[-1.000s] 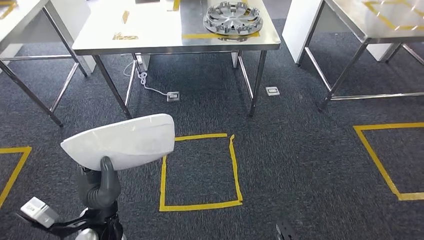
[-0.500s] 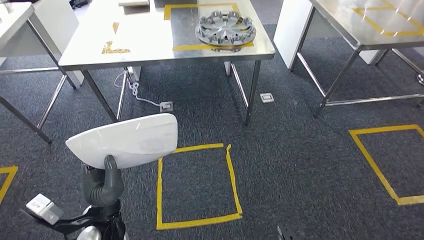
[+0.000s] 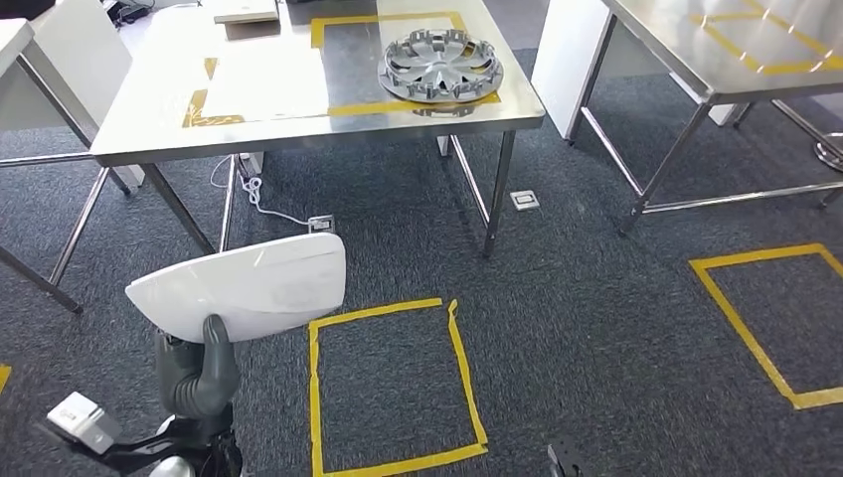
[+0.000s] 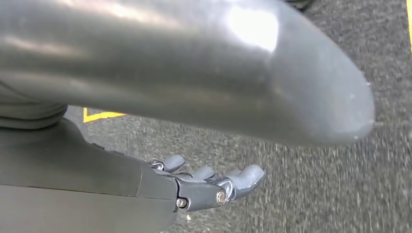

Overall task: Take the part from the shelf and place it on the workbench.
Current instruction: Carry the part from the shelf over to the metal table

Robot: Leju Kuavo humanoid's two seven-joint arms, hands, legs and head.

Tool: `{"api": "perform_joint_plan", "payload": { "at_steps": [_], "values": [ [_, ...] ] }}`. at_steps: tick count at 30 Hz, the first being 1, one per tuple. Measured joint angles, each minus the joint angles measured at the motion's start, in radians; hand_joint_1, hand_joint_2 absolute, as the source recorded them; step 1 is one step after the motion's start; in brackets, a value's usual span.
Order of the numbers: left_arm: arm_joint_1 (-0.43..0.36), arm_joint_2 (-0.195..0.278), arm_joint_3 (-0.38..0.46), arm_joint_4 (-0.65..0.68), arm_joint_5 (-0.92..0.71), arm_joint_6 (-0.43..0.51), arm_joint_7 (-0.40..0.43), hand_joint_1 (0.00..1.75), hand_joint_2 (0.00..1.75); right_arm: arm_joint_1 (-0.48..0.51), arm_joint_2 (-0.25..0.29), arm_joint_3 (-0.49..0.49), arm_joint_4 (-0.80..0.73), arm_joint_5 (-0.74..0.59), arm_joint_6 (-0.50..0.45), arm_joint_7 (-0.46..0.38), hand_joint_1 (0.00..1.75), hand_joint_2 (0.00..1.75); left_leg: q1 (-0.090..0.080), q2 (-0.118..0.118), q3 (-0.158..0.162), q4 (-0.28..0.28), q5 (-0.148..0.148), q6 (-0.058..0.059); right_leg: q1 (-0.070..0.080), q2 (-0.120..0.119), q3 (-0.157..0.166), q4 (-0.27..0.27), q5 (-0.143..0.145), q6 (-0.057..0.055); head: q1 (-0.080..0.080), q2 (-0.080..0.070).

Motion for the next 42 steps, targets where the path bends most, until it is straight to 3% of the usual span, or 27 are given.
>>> {"api": "perform_joint_plan", "payload": {
  "at_steps": [2, 3, 6, 7, 8, 9, 11, 13, 16, 18, 20, 22, 23, 24, 25, 27, 29, 31, 33, 34, 36, 38, 39, 40, 42],
  "values": [
    [0.0, -0.002, 0.001, -0.004, 0.0, 0.001, -0.001, 1.75, 1.75, 0.0, 0.0, 0.0, 0.0, 0.001, 0.003, 0.003, 0.0, 0.0, 0.002, 0.0, 0.013, -0.006, 0.0, 0.015, -0.001, -0.007, -0.009, 0.029, 0.004, 0.009, 0.001, 0.0],
    [-0.001, -0.002, 0.001, -0.006, 0.0, 0.001, -0.001, 1.75, 1.75, -0.001, 0.0, 0.0, 0.0, 0.001, 0.004, 0.003, 0.0, 0.0, 0.002, 0.0, 0.023, -0.01, -0.004, 0.021, -0.001, -0.014, -0.035, 0.072, 0.002, 0.012, 0.002, 0.0],
    [-0.002, -0.003, 0.001, -0.008, -0.001, 0.003, 0.001, 1.75, 1.75, -0.001, 0.001, 0.0, 0.0, 0.0, 0.005, 0.005, 0.0, 0.0, -0.002, 0.002, 0.05, -0.017, -0.026, 0.031, 0.0, -0.025, -0.169, 0.255, -0.052, 0.018, 0.003, 0.0],
    [-0.002, -0.003, 0.001, -0.008, -0.001, 0.004, 0.003, 1.75, 1.75, 0.0, 0.001, 0.0, 0.0, 0.0, 0.005, 0.006, 0.0, 0.0, -0.004, 0.002, 0.061, -0.018, -0.035, 0.032, 0.0, -0.025, -0.203, 0.283, -0.069, 0.017, 0.003, 0.0],
    [-0.002, -0.003, 0.001, -0.008, -0.001, 0.005, 0.004, 1.75, 1.75, 0.001, 0.001, 0.0, 0.0, -0.001, 0.005, 0.006, 0.0, 0.0, -0.007, 0.001, 0.073, -0.018, -0.044, 0.033, 0.001, -0.025, -0.223, 0.28, -0.068, 0.014, 0.004, 0.0],
    [-0.003, -0.004, 0.001, -0.009, -0.002, 0.006, 0.006, 1.75, 1.75, 0.002, 0.001, 0.0, 0.0, -0.001, 0.005, 0.005, 0.0, 0.0, -0.009, 0.001, 0.088, -0.018, -0.055, 0.034, 0.003, -0.025, -0.226, 0.245, -0.043, 0.008, 0.004, 0.0],
    [-0.004, -0.005, 0.001, -0.009, -0.002, 0.007, 0.009, 1.75, 1.75, 0.003, 0.0, 0.0, 0.0, -0.002, 0.005, 0.003, 0.0, 0.0, -0.014, 0.003, 0.116, -0.019, -0.077, 0.033, 0.012, -0.028, -0.205, 0.12, 0.061, -0.01, 0.004, 0.0],
    [-0.005, -0.005, 0.001, -0.009, -0.003, 0.009, 0.012, 1.75, 1.75, 0.005, 0.0, 0.0, 0.0, -0.002, 0.005, 0.001, 0.0, 0.0, -0.016, 0.001, 0.132, -0.021, -0.096, 0.027, 0.024, -0.03, -0.184, 0.038, 0.119, -0.026, 0.002, 0.0],
    [-0.004, -0.005, 0.001, -0.013, -0.003, 0.011, 0.014, 1.75, 1.75, 0.005, 0.0, 0.0, 0.0, -0.007, 0.005, -0.009, 0.0, 0.0, -0.014, -0.001, 0.152, -0.01, -0.101, 0.007, 0.028, -0.027, -0.155, 0.011, 0.119, -0.041, 0.002, 0.0],
    [-0.006, -0.004, 0.001, -0.017, -0.003, 0.011, 0.013, 1.75, 1.75, 0.003, -0.001, 0.0, 0.0, -0.01, 0.004, -0.014, 0.0, 0.0, -0.014, -0.001, 0.135, 0.044, -0.102, -0.002, 0.023, -0.025, -0.125, 0.001, 0.114, -0.052, -0.002, 0.0],
    [-0.006, -0.003, 0.001, -0.018, -0.003, 0.011, 0.012, 1.75, 1.75, 0.001, -0.001, 0.0, 0.0, -0.01, 0.002, -0.015, 0.0, 0.0, -0.011, -0.001, 0.063, 0.151, -0.133, -0.009, 0.02, -0.024, -0.103, -0.001, 0.1, -0.058, -0.007, 0.0],
    [-0.003, -0.001, 0.001, -0.018, -0.003, 0.011, 0.013, 1.75, 1.75, 0.002, -0.001, 0.0, 0.0, -0.012, 0.001, -0.014, 0.0, 0.0, -0.009, -0.001, -0.019, 0.238, -0.184, -0.016, 0.02, -0.021, -0.084, -0.001, 0.082, -0.059, -0.008, 0.0],
    [-0.002, 0.0, 0.001, -0.018, -0.003, 0.011, 0.013, 1.75, 1.75, 0.003, -0.001, 0.0, 0.0, -0.014, 0.0, -0.014, 0.0, 0.0, -0.008, -0.001, -0.044, 0.245, -0.195, -0.018, 0.019, -0.02, -0.072, -0.001, 0.071, -0.058, -0.008, 0.0],
    [-0.002, 0.001, 0.001, -0.018, -0.003, 0.011, 0.013, 1.75, 1.75, 0.004, -0.001, -0.001, 0.0, -0.016, 0.0, -0.014, 0.0, 0.0, -0.008, -0.001, -0.053, 0.221, -0.183, -0.018, 0.019, -0.018, -0.058, -0.001, 0.06, -0.057, -0.008, 0.0],
    [-0.002, 0.002, 0.001, -0.018, -0.003, 0.011, 0.013, 1.75, 1.75, 0.004, 0.0, -0.001, 0.0, -0.018, 0.0, -0.014, 0.0, 0.0, -0.008, -0.001, -0.05, 0.172, -0.146, -0.017, 0.018, -0.016, -0.043, -0.001, 0.048, -0.055, -0.008, 0.0],
    [-0.001, 0.004, 0.001, -0.018, -0.003, 0.011, 0.012, 1.75, 1.75, 0.005, 0.001, -0.001, 0.0, -0.022, 0.0, -0.014, 0.0, 0.0, -0.01, -0.002, -0.034, 0.053, -0.031, -0.01, 0.019, -0.013, -0.019, 0.0, 0.023, -0.048, -0.009, 0.0],
    [0.002, 0.005, 0.002, -0.019, -0.003, 0.013, 0.013, 1.75, 1.75, 0.003, 0.001, -0.003, 0.0, -0.026, 0.0, -0.014, 0.0, 0.0, -0.013, -0.002, -0.023, -0.007, 0.034, 0.002, 0.02, -0.01, -0.006, 0.002, 0.005, -0.035, -0.01, 0.0],
    [0.004, 0.005, 0.003, -0.022, -0.003, 0.015, 0.014, 1.75, 1.75, 0.001, 0.0, -0.005, 0.0, -0.029, 0.0, -0.013, 0.0, 0.0, -0.013, -0.003, -0.009, -0.015, 0.029, 0.015, 0.021, -0.01, -0.002, 0.01, 0.004, -0.023, -0.009, 0.0],
    [0.005, 0.004, 0.004, -0.025, -0.003, 0.015, 0.014, 1.75, 1.75, -0.001, 0.001, -0.005, 0.0, -0.031, 0.0, -0.014, 0.0, 0.0, -0.009, -0.002, 0.012, -0.027, 0.022, 0.026, 0.02, -0.015, -0.031, 0.068, 0.015, -0.013, -0.006, 0.0],
    [0.005, 0.003, 0.005, -0.026, -0.003, 0.015, 0.014, 1.75, 1.75, -0.001, 0.001, -0.006, 0.0, -0.033, 0.001, -0.014, 0.0, 0.0, -0.007, -0.001, 0.024, -0.032, 0.017, 0.03, 0.017, -0.018, -0.062, 0.117, 0.012, -0.009, -0.006, 0.0],
    [0.006, 0.003, 0.005, -0.026, -0.003, 0.016, 0.014, 1.75, 1.75, 0.0, 0.002, -0.007, 0.0, -0.037, 0.002, -0.013, 0.0, 0.0, -0.006, 0.002, 0.045, -0.038, 0.0, 0.034, 0.011, -0.021, -0.147, 0.23, -0.028, 0.002, -0.004, 0.0],
    [0.009, 0.003, 0.005, -0.026, -0.003, 0.016, 0.015, 1.75, 1.75, 0.003, 0.002, -0.008, 0.0, -0.04, 0.002, -0.012, 0.0, 0.0, -0.005, 0.004, 0.069, -0.039, -0.022, 0.031, 0.004, -0.023, -0.212, 0.278, -0.069, 0.012, -0.003, 0.0],
    [0.01, 0.003, 0.005, -0.026, -0.003, 0.016, 0.015, 1.75, 1.75, 0.005, 0.002, -0.009, 0.0, -0.041, 0.001, -0.012, 0.0, 0.0, -0.004, 0.006, 0.084, -0.039, -0.034, 0.029, 0.001, -0.025, -0.223, 0.258, -0.061, 0.015, -0.003, 0.0],
    [0.011, 0.003, 0.005, -0.026, -0.003, 0.016, 0.015, 1.75, 1.75, 0.005, 0.002, -0.01, 0.0, -0.042, 0.001, -0.012, 0.0, 0.0, -0.003, 0.009, 0.1, -0.039, -0.047, 0.025, -0.002, -0.029, -0.22, 0.208, -0.028, 0.017, -0.002, 0.0],
    [0.013, 0.003, 0.005, -0.026, -0.003, 0.016, 0.015, 1.75, 1.75, 0.007, 0.004, -0.014, 0.0, -0.045, 0.001, -0.012, 0.0, 0.0, -0.004, 0.016, 0.127, -0.037, -0.073, 0.016, -0.006, -0.057, -0.199, 0.084, 0.081, 0.017, -0.002, 0.0]
  ]
}}
